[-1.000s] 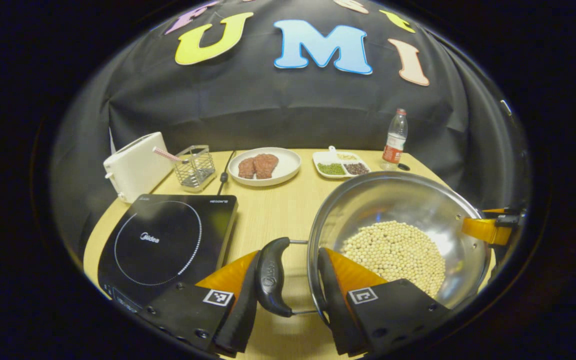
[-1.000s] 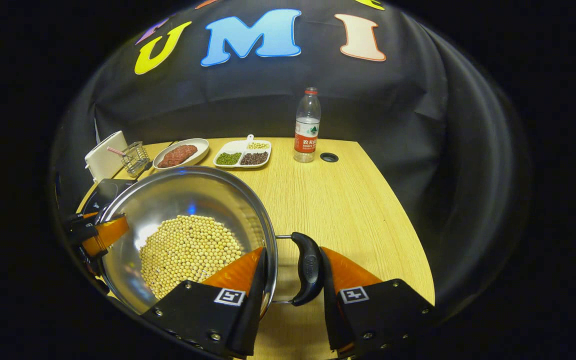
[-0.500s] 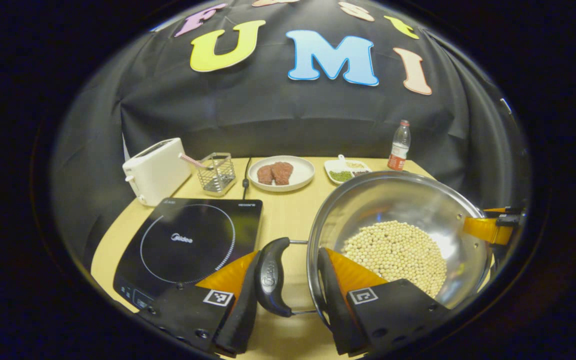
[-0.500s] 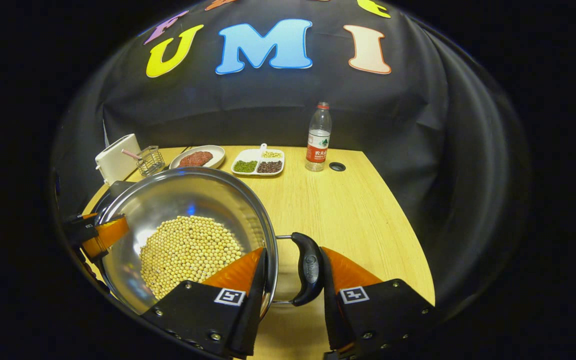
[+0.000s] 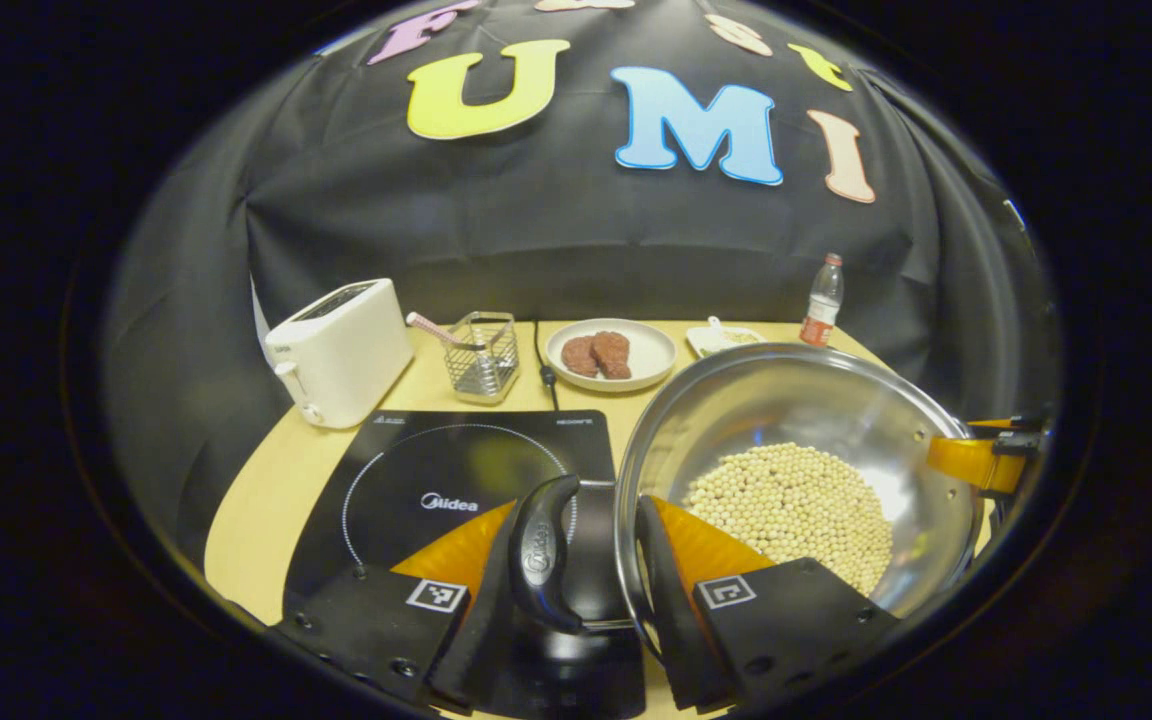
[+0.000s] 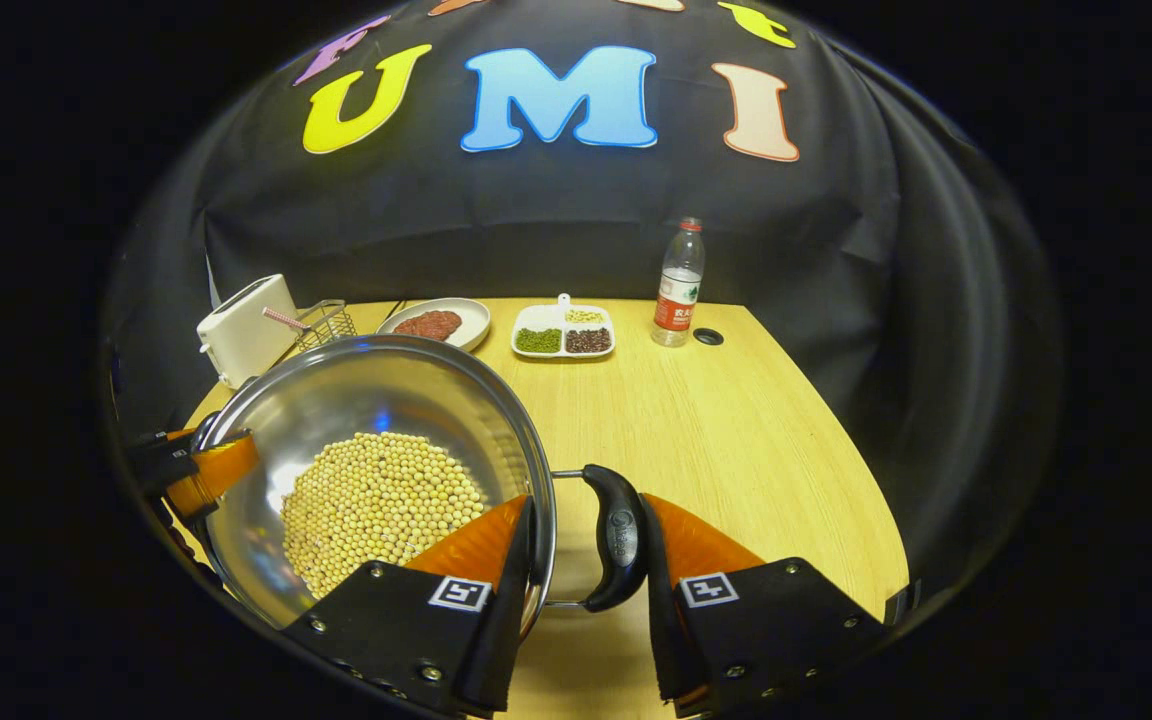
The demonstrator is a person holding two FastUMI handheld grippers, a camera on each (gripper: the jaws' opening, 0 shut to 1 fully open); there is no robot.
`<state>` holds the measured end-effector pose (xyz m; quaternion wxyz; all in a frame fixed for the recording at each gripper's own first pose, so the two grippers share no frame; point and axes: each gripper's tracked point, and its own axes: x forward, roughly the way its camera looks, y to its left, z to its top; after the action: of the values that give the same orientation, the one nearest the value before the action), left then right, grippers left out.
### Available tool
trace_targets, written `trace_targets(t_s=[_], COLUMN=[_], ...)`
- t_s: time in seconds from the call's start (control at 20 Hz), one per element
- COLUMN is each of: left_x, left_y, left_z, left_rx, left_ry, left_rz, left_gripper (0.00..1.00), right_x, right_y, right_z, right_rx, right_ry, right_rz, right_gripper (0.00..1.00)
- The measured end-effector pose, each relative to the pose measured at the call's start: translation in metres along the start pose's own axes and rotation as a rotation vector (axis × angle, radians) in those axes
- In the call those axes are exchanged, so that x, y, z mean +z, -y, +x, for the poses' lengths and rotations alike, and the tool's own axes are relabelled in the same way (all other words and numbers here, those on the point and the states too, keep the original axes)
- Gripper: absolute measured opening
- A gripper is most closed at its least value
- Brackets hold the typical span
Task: First push the handle of the pot to place it horizontally, then grasp the pot with both hands and set it on the induction cooktop.
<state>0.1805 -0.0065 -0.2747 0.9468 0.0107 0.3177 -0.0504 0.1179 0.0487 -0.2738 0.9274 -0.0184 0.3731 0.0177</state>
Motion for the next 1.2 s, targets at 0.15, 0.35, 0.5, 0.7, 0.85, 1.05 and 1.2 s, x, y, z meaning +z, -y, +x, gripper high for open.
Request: trace_targets(t_s=[0.15, 0.35, 0.5, 0.7, 0.85, 1.05, 1.2], left_x=[0.001, 0.008, 0.011, 0.011, 0.012, 0.012, 0.009], left_y=[-0.026, -0.063, -0.089, -0.118, -0.140, -0.165, -0.184], left_z=[0.000, 0.005, 0.011, 0.017, 0.023, 0.029, 0.036], left_rx=[-0.003, -0.007, -0.008, -0.012, -0.007, 0.003, 0.015], left_ry=[0.003, 0.011, 0.013, 0.007, -0.001, -0.011, -0.021], left_rz=[-0.003, 0.015, 0.028, 0.030, 0.029, 0.018, 0.011], left_gripper=[0.69, 0.69, 0.69, 0.69, 0.73, 0.73, 0.69], right_x=[0.005, 0.008, 0.010, 0.015, 0.016, 0.020, 0.024], right_y=[-0.025, -0.058, -0.081, -0.107, -0.126, -0.150, -0.165], right_z=[-0.001, 0.002, 0.005, 0.009, 0.015, 0.023, 0.030], right_rx=[-0.006, -0.006, -0.006, -0.008, -0.004, 0.006, 0.017], right_ry=[0.005, 0.007, 0.004, 0.003, -0.010, -0.017, -0.026], right_rz=[0.000, 0.017, 0.026, 0.029, 0.030, 0.019, 0.013], right_gripper=[0.54, 0.54, 0.54, 0.54, 0.54, 0.54, 0.54])
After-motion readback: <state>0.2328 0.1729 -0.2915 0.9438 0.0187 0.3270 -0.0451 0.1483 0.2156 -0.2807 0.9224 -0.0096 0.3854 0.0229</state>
